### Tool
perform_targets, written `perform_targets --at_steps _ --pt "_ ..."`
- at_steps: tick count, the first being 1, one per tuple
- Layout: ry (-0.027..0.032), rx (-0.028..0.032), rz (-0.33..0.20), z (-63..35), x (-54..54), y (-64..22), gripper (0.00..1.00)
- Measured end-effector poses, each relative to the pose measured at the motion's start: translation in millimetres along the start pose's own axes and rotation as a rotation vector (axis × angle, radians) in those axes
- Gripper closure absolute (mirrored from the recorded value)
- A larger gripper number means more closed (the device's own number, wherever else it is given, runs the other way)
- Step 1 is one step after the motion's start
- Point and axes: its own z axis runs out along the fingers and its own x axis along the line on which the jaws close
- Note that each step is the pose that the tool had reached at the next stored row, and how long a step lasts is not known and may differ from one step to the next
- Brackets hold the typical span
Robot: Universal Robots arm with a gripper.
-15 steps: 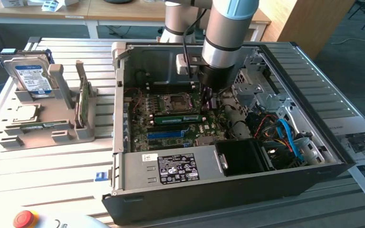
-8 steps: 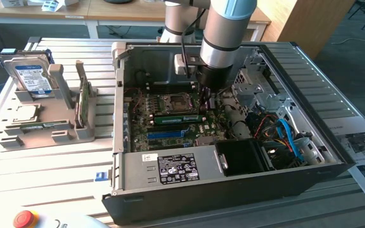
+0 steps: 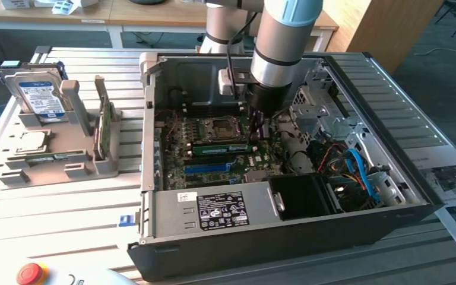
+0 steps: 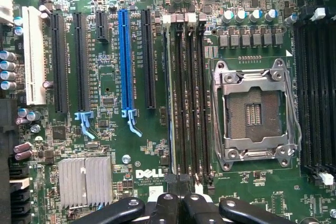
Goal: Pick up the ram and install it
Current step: 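Insert the ram into the slot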
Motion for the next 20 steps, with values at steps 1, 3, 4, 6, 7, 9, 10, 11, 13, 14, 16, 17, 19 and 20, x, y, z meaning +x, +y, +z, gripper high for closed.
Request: perform_targets --at_steps 1,3,4,6,7,9,10,11,13,14,16,17,19,20 --pt "0.0 0.0 0.0 0.0 0.0 0.0 0.89" --pt "0.0001 -0.0001 -0.007 0.0 0.0 0.0 0.89" --pt "0.0001 -0.0002 -0.013 0.0 0.0 0.0 0.89" --pt "0.0001 -0.0003 -0.024 0.0 0.0 0.0 0.89" --pt "0.0002 -0.0004 -0.03 0.0 0.0 0.0 0.89" --pt "0.0002 -0.0005 -0.037 0.0 0.0 0.0 0.89" --pt "0.0002 -0.0005 -0.037 0.0 0.0 0.0 0.89" --pt "0.0002 -0.0005 -0.037 0.0 0.0 -0.1 0.89" --pt "-0.0001 -0.0004 -0.037 0.7 0.0 -0.1 0.89" --pt "0.0001 -0.0005 -0.037 1.4 0.0 -0.1 0.89" --pt "0.0004 -0.0005 -0.037 2.4 0.1 -0.1 0.89" --pt "0.0004 -0.0005 -0.037 2.4 0.1 0.0 0.89" --pt "0.0004 -0.0005 -0.037 2.4 0.1 0.0 0.89" --pt "0.0002 -0.0005 -0.037 2.5 0.0 -0.1 0.89"
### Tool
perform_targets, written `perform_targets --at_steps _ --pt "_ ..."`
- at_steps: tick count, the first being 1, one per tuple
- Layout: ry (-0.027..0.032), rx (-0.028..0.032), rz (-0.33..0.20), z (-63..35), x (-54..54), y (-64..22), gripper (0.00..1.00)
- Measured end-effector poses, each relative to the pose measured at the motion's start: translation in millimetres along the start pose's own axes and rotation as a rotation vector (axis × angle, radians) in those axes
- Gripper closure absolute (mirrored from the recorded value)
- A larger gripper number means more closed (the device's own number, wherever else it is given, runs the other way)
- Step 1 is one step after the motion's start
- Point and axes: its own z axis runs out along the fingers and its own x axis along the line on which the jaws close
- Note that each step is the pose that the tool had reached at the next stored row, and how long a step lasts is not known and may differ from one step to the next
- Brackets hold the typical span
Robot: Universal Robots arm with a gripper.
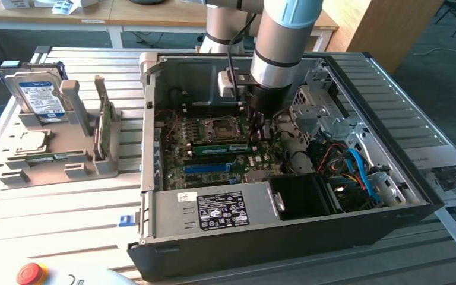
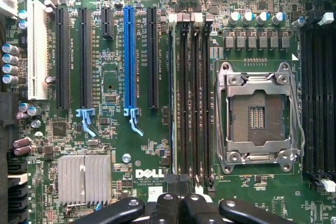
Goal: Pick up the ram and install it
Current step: 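Insert the ram into the slot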
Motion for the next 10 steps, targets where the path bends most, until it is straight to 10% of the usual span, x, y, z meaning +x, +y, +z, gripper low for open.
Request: perform_targets --at_steps 10 --pt "-0.0002 0.0 0.0 0.8 0.3 0.0 0.89"
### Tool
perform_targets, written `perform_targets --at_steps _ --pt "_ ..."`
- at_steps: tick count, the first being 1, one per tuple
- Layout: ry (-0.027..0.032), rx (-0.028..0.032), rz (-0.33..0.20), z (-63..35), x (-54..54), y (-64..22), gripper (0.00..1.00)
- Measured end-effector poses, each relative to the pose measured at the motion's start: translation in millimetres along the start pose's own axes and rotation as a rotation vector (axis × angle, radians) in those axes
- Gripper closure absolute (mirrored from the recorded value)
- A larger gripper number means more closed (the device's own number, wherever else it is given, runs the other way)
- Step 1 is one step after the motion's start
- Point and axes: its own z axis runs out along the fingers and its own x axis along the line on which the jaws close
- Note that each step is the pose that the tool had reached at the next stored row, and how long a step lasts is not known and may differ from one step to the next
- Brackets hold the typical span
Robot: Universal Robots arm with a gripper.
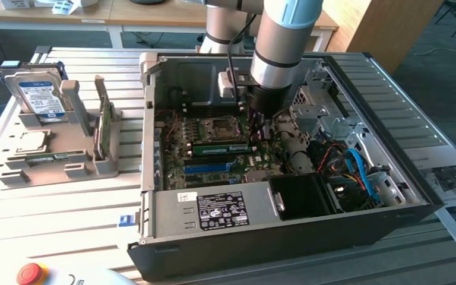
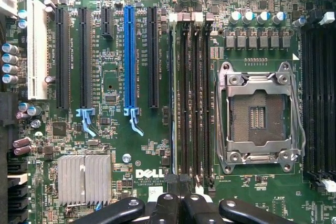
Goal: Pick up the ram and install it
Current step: 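Insert the ram into the slot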
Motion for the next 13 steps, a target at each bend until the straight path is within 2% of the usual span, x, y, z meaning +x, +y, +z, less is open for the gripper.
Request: perform_targets --at_steps 13 --pt "-0.0006 0.0001 0.0 -1.4 1.3 -0.9 0.89"
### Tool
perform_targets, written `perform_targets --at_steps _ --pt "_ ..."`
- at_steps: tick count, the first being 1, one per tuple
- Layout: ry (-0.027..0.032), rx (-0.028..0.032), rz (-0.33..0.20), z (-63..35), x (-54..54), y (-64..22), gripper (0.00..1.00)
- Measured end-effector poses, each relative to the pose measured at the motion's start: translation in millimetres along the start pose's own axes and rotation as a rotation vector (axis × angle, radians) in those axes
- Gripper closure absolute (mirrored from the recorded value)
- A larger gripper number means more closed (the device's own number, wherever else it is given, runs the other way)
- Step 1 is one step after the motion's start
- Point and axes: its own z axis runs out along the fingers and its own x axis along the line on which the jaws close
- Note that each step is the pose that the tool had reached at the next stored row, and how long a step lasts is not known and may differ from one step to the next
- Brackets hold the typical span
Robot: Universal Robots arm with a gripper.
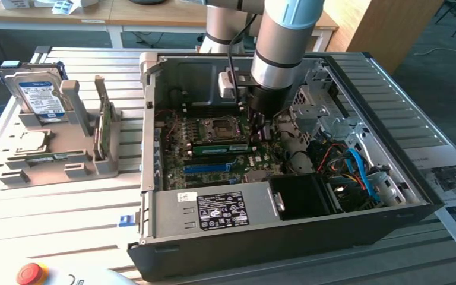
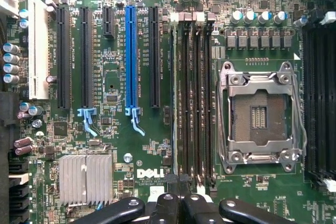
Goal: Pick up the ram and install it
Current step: 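Insert the ram into the slot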
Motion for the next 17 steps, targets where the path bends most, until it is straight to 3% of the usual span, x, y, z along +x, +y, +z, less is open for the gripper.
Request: perform_targets --at_steps 5,17 --pt "0.0007 -0.0002 0.0 -10.8 -0.3 -2.4 0.89" --pt "0.0014 -0.0008 -0.023 -10.6 -2.0 -2.7 0.89"
